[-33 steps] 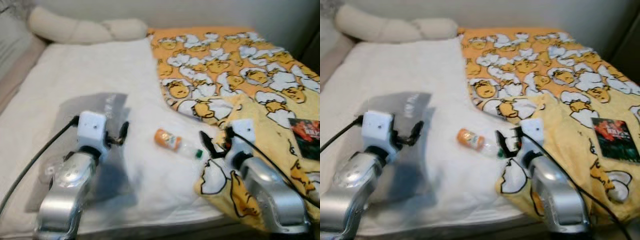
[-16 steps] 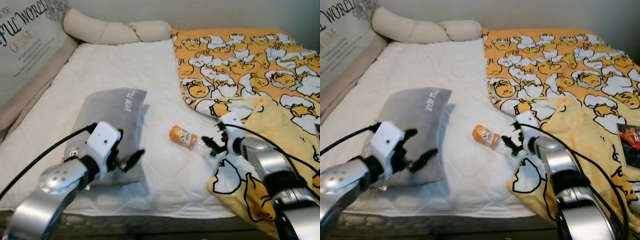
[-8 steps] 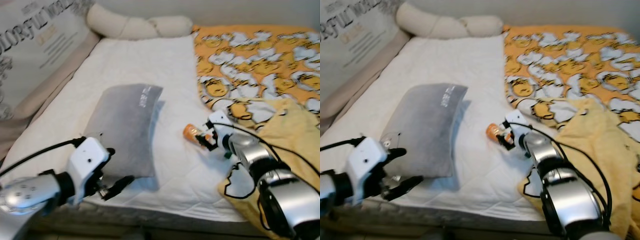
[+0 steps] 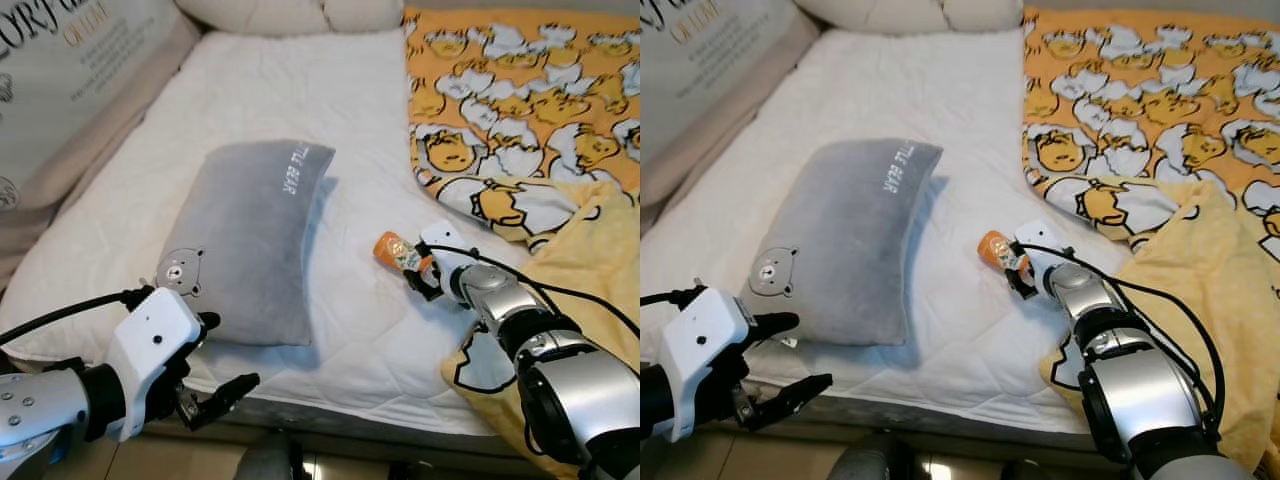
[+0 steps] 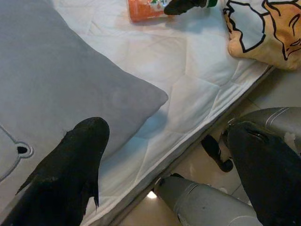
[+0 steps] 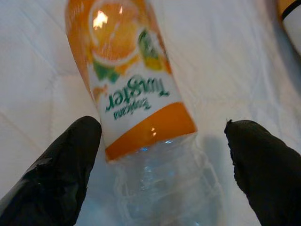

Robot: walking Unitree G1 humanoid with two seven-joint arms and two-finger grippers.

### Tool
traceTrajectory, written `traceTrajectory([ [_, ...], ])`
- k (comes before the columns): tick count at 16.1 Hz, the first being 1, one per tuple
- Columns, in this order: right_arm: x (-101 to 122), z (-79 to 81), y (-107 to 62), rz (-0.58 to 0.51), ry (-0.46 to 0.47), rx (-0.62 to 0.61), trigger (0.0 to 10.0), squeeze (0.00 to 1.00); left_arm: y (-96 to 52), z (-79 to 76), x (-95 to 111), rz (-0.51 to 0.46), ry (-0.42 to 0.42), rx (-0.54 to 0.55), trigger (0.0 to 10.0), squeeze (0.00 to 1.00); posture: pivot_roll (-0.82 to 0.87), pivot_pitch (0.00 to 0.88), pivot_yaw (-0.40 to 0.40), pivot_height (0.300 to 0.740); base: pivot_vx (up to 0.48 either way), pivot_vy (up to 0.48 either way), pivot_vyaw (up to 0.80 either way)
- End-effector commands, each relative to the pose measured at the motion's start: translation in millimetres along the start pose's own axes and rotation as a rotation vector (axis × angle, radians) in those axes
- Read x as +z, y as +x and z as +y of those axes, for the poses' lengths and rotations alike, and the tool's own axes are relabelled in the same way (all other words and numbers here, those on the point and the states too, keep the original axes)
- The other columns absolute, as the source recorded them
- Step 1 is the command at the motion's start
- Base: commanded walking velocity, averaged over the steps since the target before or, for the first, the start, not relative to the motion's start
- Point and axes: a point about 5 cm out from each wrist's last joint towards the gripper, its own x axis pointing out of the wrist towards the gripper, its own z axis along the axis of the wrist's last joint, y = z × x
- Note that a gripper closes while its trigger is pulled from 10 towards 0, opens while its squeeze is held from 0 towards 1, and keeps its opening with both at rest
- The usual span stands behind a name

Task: Clean up the room

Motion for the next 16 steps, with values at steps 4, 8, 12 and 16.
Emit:
traceTrajectory([
  [4,-10.0,2.1,0.4,0.054,-0.022,-0.013,10.0,0.0,-9.7,-3.8,1.7,0.024,0.015,-0.01,10.0,0.0,0.36,0.214,0.053,0.74,0.0,0.0,0.0],
  [8,-9.5,3.2,0.8,0.062,0.008,-0.012,0.0,0.0,-15.1,-2.6,2.2,0.034,0.008,-0.012,10.0,0.0,0.38,0.216,0.049,0.74,0.0,0.0,0.0],
  [12,-6.1,1.9,0.5,0.051,0.049,0.0,0.0,0.0,-12.6,-3.9,4.4,0.012,0.003,-0.014,10.0,0.0,0.36,0.187,0.038,0.74,0.0,0.0,0.0],
  [16,-4.1,-6.2,-1.7,0.032,0.145,-0.013,0.0,0.0,0.2,-2.4,5.9,-0.027,-0.014,-0.015,10.0,0.0,0.29,0.11,0.032,0.74,0.0,0.0,0.0],
])
